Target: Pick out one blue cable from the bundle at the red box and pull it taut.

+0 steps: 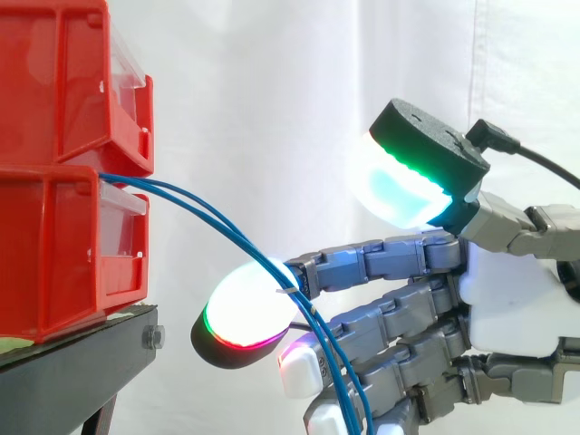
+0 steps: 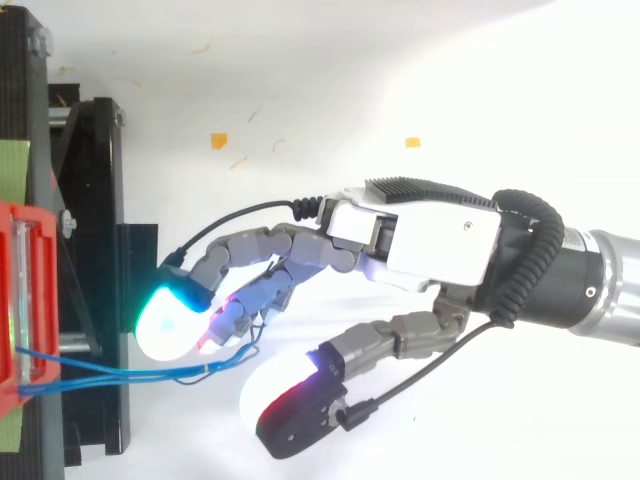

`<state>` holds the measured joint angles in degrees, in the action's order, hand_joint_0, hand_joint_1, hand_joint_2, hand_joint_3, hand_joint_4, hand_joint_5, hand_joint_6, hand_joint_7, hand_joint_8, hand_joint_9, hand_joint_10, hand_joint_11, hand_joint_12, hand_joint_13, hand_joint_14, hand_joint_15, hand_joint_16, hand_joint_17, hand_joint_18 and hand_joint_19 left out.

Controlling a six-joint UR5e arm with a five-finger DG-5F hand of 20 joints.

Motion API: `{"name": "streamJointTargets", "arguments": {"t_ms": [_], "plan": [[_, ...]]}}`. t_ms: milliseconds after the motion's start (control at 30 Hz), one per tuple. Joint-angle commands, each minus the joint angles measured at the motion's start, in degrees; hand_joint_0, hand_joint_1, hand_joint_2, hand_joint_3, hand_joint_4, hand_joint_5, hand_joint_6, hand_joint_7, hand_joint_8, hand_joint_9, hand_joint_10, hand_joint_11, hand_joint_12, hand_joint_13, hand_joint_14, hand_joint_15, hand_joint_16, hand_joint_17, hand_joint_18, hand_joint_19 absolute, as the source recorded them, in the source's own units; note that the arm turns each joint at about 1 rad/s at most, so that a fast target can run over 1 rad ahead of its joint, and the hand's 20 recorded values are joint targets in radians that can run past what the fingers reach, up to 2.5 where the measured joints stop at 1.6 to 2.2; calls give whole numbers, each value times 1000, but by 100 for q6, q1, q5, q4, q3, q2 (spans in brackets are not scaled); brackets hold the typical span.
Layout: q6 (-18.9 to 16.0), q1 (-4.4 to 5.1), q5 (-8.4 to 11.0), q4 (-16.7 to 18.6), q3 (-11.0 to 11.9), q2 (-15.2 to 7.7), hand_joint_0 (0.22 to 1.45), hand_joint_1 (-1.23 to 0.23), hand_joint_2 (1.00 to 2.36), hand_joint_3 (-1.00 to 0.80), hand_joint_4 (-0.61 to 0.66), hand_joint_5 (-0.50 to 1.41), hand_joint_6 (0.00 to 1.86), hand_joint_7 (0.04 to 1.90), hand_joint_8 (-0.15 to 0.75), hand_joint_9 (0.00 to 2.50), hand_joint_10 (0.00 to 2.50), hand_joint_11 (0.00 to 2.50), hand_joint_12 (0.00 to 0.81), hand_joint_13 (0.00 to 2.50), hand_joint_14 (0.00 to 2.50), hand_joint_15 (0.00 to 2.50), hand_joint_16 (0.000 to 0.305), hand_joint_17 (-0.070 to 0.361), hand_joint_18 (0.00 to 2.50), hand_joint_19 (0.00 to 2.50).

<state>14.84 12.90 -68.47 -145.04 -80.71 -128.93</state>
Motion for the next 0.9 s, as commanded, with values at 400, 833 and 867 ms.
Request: {"name": "streamJointTargets", "arguments": {"t_ms": [400, 833, 867], "plan": [[-157, 2, -105, 205, 82, -264, 519, -588, 1000, -500, 129, -175, 502, 773, 201, 811, 16, 374, 314, 851, 19, 443, 56, 125, 822, 694], [-315, -33, -246, 205, 143, -264, 569, -646, 1000, -495, 141, -145, 503, 876, 193, 884, 16, 436, 305, 891, 19, 472, 52, 117, 831, 713], [-315, -33, -246, 205, 143, -264, 569, -646, 1001, -493, 142, -145, 503, 882, 193, 888, 16, 430, 304, 891, 19, 473, 52, 117, 832, 715]]}}
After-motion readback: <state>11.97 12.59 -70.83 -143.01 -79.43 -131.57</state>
